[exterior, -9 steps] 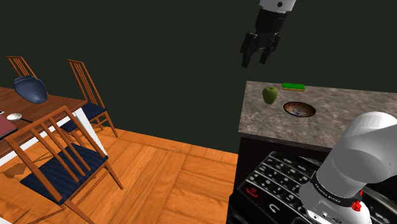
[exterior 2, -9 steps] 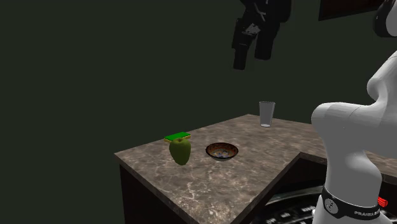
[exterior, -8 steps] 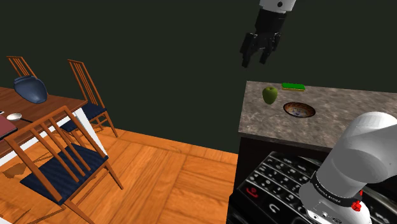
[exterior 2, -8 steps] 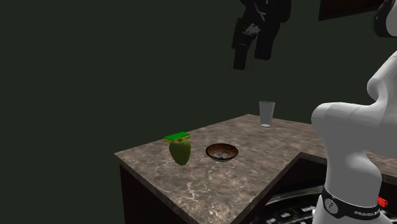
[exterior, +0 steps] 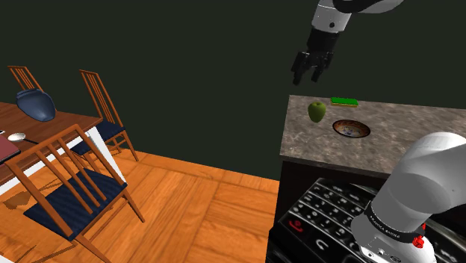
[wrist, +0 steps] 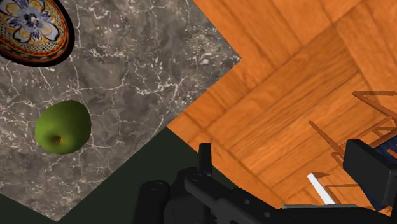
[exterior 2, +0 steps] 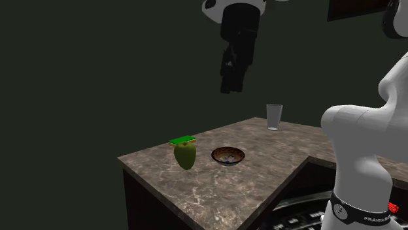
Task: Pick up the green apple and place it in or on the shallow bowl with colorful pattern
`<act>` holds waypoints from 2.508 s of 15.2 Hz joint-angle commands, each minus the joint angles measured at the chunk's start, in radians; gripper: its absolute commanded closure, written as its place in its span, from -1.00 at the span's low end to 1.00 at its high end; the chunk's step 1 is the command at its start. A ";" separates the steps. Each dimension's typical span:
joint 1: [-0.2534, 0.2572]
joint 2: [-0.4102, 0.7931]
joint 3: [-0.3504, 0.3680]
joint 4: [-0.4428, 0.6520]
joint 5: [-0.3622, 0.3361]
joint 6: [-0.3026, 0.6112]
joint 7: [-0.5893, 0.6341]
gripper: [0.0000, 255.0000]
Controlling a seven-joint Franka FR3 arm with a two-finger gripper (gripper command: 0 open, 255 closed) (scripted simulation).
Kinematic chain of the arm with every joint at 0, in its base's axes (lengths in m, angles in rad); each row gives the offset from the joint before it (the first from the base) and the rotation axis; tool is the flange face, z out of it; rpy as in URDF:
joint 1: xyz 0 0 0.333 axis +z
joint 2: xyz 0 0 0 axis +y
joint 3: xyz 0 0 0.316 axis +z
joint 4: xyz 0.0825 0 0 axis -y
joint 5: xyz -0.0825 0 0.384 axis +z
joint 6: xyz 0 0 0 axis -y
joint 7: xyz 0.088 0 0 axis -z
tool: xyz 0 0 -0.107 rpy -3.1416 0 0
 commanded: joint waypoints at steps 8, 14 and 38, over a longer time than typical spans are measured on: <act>-0.065 0.123 -0.157 -0.071 -0.060 0.172 -0.156 -1.00; -0.095 0.256 -0.267 -0.064 -0.072 0.283 -0.268 -1.00; -0.103 0.648 -0.463 0.006 0.094 0.545 -0.559 -1.00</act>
